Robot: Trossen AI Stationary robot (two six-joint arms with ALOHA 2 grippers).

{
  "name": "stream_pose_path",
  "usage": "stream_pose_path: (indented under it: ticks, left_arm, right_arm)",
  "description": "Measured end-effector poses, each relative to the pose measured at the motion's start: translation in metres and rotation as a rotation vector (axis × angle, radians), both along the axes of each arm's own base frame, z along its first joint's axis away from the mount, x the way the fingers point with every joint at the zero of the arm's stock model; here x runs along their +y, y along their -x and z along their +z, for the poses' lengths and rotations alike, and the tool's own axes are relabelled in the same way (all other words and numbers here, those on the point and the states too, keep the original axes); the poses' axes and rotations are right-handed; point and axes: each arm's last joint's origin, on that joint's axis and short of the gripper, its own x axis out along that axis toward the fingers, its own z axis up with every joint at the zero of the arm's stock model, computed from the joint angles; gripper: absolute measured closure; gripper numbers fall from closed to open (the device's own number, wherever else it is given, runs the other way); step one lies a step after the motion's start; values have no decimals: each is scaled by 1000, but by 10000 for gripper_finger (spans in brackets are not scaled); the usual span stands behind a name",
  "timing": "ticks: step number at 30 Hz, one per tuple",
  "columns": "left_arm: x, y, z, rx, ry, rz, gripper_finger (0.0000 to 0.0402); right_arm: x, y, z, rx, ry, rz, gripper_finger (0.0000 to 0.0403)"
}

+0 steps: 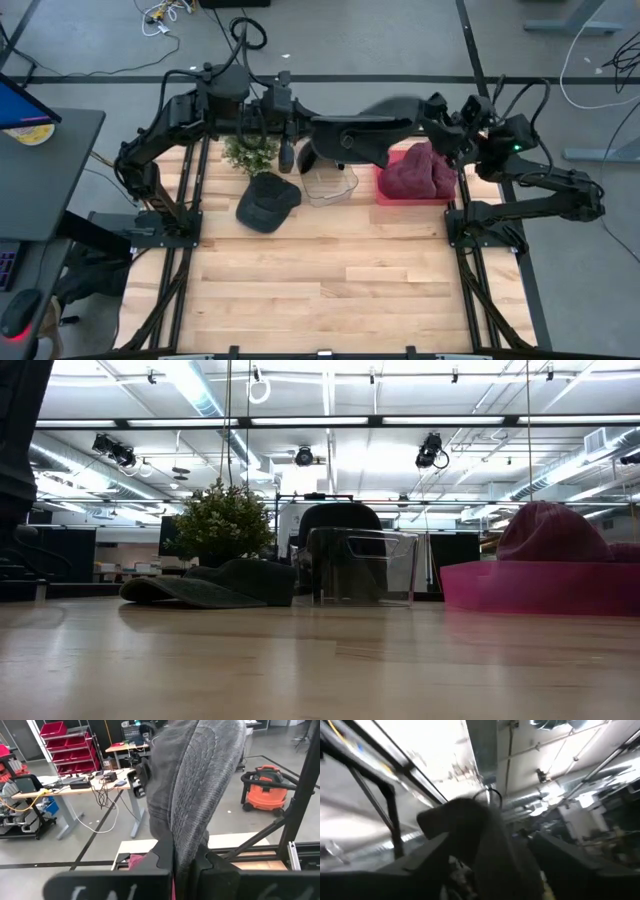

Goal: Pick & Place hat
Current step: Put the left black cap into the transparent bin

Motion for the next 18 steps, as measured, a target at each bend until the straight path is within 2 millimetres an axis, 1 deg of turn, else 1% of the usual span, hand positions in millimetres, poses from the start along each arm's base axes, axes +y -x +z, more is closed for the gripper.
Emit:
stream_pose_path:
  ticks: [3, 5, 7, 9, 11, 14, 18]
  left_arm:
    - [0, 0, 0, 1, 8, 3, 390]
    - [0, 1, 0, -2, 24, 5, 390]
    - [0, 3, 1, 2, 30, 5, 390]
    - [0, 4, 0, 11, 49, 8, 390]
    - [1, 4, -3, 39, 63, 15, 390]
    - [4, 6, -10, 110, 59, 26, 390]
    - [12, 7, -15, 168, -21, 10, 390]
  right_arm:
    - [1, 12, -2, 78, 45, -122, 46]
    - [2, 22, -5, 133, 55, -225, 27]
    - [1, 32, -7, 184, 49, -334, 18]
    - [1, 40, -10, 229, 29, -424, 16]
    - [1, 47, -12, 258, -1, -467, 17]
    - [4, 58, -15, 283, -45, -440, 28]
    - [7, 67, -25, 371, -119, -382, 47]
